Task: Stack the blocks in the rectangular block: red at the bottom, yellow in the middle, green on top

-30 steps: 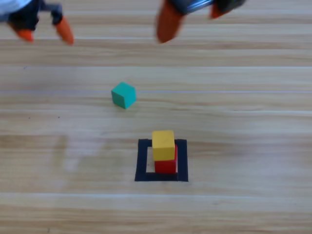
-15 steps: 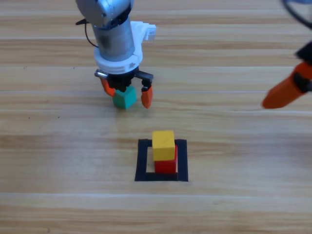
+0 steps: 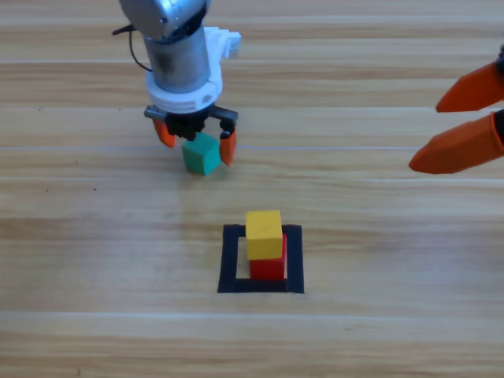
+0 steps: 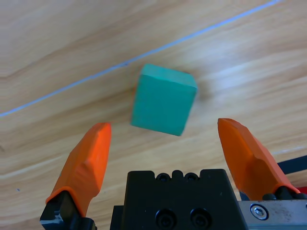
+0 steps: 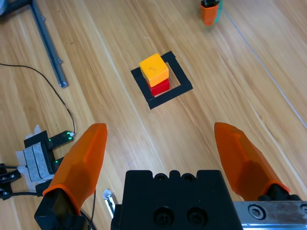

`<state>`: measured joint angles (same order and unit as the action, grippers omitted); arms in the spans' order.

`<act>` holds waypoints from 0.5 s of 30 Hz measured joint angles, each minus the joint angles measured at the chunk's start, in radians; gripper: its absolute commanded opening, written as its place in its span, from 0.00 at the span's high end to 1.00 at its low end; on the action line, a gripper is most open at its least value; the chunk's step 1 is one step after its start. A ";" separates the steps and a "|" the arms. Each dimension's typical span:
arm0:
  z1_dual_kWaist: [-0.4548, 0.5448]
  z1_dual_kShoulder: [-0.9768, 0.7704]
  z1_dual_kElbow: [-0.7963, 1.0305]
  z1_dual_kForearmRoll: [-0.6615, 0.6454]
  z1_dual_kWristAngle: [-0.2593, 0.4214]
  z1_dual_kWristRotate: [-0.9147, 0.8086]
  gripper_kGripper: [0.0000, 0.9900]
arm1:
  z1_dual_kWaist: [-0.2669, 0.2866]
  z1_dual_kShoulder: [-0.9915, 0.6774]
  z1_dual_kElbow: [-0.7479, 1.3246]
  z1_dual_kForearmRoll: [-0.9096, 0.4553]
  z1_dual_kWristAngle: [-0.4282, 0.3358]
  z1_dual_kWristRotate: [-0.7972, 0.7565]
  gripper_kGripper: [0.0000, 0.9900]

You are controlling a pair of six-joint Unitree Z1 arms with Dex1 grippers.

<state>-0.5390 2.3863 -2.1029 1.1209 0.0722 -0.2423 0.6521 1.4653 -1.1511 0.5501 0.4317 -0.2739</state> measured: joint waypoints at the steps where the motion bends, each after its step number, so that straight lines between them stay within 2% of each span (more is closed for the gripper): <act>1: 0.009 0.000 -0.002 0.000 0.000 0.004 0.06 | 0.005 0.001 0.000 -0.007 0.007 0.000 0.00; 9: 0.047 0.006 -0.056 0.004 -0.003 0.085 0.07 | 0.019 0.003 0.000 -0.035 0.032 -0.003 0.00; 15: 0.047 0.077 -0.200 0.103 -0.026 0.112 0.06 | 0.019 0.003 0.002 -0.046 0.040 -0.003 0.00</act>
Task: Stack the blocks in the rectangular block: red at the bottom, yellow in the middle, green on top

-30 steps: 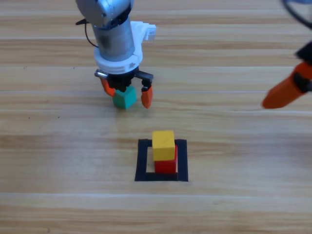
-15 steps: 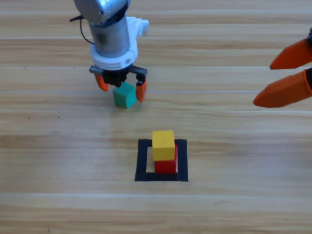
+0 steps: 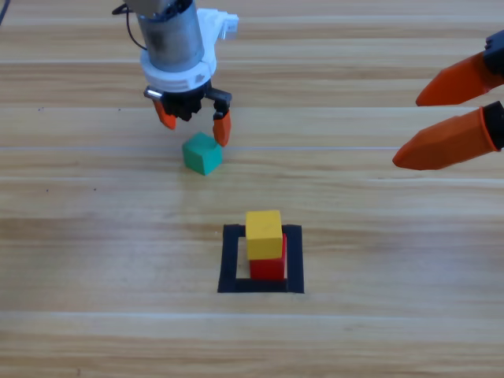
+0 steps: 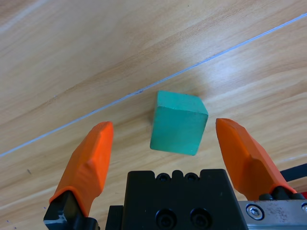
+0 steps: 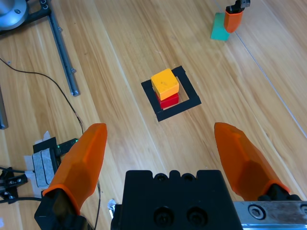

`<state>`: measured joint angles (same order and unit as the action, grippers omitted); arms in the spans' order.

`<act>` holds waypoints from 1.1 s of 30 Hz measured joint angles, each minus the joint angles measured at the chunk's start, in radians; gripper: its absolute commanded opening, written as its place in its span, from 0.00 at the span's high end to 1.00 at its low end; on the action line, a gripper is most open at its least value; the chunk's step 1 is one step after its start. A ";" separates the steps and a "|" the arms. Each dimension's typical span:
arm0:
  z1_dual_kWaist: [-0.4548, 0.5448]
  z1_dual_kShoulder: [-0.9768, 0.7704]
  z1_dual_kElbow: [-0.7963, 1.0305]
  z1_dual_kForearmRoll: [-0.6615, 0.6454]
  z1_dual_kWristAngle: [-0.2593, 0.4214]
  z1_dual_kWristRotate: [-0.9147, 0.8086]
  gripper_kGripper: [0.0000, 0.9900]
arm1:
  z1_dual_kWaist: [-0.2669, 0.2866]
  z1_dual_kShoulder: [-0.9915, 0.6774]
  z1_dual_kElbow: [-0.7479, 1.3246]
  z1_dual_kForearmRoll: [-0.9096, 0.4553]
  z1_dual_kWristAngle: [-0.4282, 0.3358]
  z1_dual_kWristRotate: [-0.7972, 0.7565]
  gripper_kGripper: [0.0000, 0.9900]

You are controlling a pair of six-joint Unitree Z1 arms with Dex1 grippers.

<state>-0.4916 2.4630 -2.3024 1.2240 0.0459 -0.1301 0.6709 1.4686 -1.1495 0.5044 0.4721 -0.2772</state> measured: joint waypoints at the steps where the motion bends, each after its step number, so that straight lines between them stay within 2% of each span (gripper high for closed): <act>1: 0.000 0.007 0.000 0.001 0.000 0.000 0.05 | 0.000 0.000 0.001 0.000 0.003 0.000 0.00; 17: 0.000 0.060 0.000 0.001 -0.017 0.040 0.05 | 0.000 0.000 0.039 -0.031 0.042 -0.003 0.00; 20: -0.002 0.068 0.000 0.001 -0.017 0.043 0.09 | 0.000 0.000 0.043 -0.040 0.042 0.002 0.00; 25: -0.010 0.081 -0.019 0.001 -0.017 0.043 0.26 | 0.000 -0.001 0.044 -0.040 0.046 0.009 0.00; 27: -0.015 0.085 -0.025 0.002 -0.017 0.043 0.42 | 0.000 -0.001 0.045 -0.040 0.049 0.009 0.00; 31: -0.027 0.091 -0.037 0.002 -0.017 0.043 0.83 | 0.000 -0.001 0.045 -0.040 0.053 0.009 0.00; 33: -0.033 0.092 -0.039 0.002 -0.017 0.043 0.95 | 0.000 -0.001 0.045 -0.040 0.053 0.009 0.00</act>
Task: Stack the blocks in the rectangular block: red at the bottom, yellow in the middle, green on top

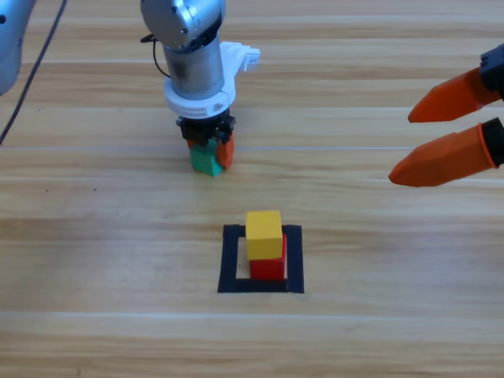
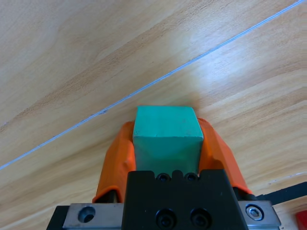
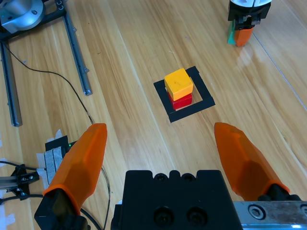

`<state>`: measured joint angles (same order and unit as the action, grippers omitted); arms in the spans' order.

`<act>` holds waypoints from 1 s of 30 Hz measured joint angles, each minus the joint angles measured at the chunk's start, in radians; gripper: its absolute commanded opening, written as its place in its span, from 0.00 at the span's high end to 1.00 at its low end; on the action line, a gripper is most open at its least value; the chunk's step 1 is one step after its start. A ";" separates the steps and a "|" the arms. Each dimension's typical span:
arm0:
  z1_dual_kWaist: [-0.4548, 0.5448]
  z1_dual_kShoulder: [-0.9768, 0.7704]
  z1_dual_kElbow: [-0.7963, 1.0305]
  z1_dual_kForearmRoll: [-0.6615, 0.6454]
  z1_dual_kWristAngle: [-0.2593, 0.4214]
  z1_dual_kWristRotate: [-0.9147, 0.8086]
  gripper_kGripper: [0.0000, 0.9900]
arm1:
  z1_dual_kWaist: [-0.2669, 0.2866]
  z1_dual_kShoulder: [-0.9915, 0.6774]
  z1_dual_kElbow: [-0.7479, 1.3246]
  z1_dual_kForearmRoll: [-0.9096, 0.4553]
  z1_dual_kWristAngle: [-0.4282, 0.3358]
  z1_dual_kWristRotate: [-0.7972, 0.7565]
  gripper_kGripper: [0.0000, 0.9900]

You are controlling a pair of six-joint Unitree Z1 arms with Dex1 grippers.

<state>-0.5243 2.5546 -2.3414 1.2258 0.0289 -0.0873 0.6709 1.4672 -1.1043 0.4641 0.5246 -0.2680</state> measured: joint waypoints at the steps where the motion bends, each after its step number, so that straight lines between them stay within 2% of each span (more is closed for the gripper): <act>1: 0.000 0.000 0.000 0.000 0.000 0.000 0.99 | 0.000 0.000 0.000 0.000 0.000 0.000 0.00; 9: 0.000 -0.001 -0.002 0.040 0.007 -0.034 1.00 | 0.000 0.000 0.000 0.000 0.000 0.000 0.00; 15: 0.000 -0.024 -0.002 0.125 0.000 -0.143 1.00 | 0.000 0.000 0.001 0.000 0.000 0.000 0.00; 21: -0.010 -0.215 0.034 0.179 -0.024 -0.308 1.00 | 0.000 0.000 0.003 -0.001 0.000 0.000 0.00; 25: -0.044 -0.308 0.066 0.182 -0.028 -0.398 1.00 | 0.000 -0.001 0.003 -0.003 -0.001 0.000 0.00; 30: -0.155 -0.331 0.070 0.182 -0.028 -0.504 1.00 | 0.000 -0.005 0.003 -0.031 -0.001 0.000 0.00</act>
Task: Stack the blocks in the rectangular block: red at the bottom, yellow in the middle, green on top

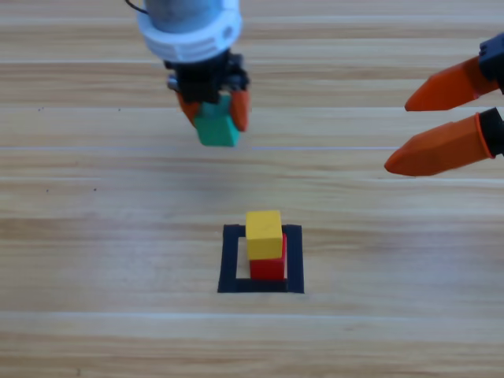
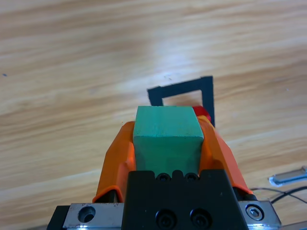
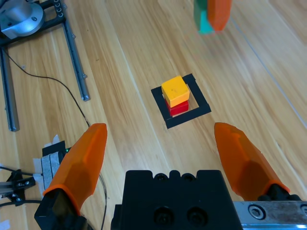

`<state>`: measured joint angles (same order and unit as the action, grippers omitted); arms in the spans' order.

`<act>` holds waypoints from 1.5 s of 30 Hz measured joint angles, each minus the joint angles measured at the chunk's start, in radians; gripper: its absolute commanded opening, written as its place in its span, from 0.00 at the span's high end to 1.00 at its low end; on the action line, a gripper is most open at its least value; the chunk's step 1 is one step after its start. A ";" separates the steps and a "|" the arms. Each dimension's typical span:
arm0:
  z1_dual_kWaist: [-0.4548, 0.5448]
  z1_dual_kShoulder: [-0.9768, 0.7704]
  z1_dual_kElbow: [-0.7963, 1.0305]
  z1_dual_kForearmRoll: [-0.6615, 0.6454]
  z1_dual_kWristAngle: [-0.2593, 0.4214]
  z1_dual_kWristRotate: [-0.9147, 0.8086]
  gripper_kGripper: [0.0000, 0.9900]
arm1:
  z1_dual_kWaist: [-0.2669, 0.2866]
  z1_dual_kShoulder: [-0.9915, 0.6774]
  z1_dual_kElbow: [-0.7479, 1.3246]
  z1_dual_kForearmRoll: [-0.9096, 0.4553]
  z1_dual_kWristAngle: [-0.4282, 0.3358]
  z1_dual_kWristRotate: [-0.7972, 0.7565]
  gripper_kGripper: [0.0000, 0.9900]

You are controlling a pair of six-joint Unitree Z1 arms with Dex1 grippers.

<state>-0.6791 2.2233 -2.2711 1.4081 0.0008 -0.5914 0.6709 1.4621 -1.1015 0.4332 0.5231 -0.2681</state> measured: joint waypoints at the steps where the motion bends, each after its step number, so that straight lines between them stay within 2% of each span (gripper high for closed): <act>1: -0.019 0.000 0.002 0.000 0.001 -0.020 1.00 | 0.000 0.000 0.000 -0.001 -0.002 0.000 0.00; 4: -0.082 0.000 0.004 0.000 0.003 -0.092 1.00 | 0.000 0.000 0.000 -0.003 -0.007 -0.001 0.00; 9: -0.125 0.000 0.005 0.000 0.003 -0.167 1.00 | 0.000 0.000 0.000 -0.006 -0.008 -0.001 0.00; 45: -0.198 0.073 0.046 0.000 0.013 -0.285 1.00 | 0.002 0.000 0.044 -0.039 -0.010 -0.002 0.00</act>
<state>-0.8767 2.2960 -2.2255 1.4081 0.0138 -0.8764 0.6733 1.4617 -1.0579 0.3942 0.5133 -0.2697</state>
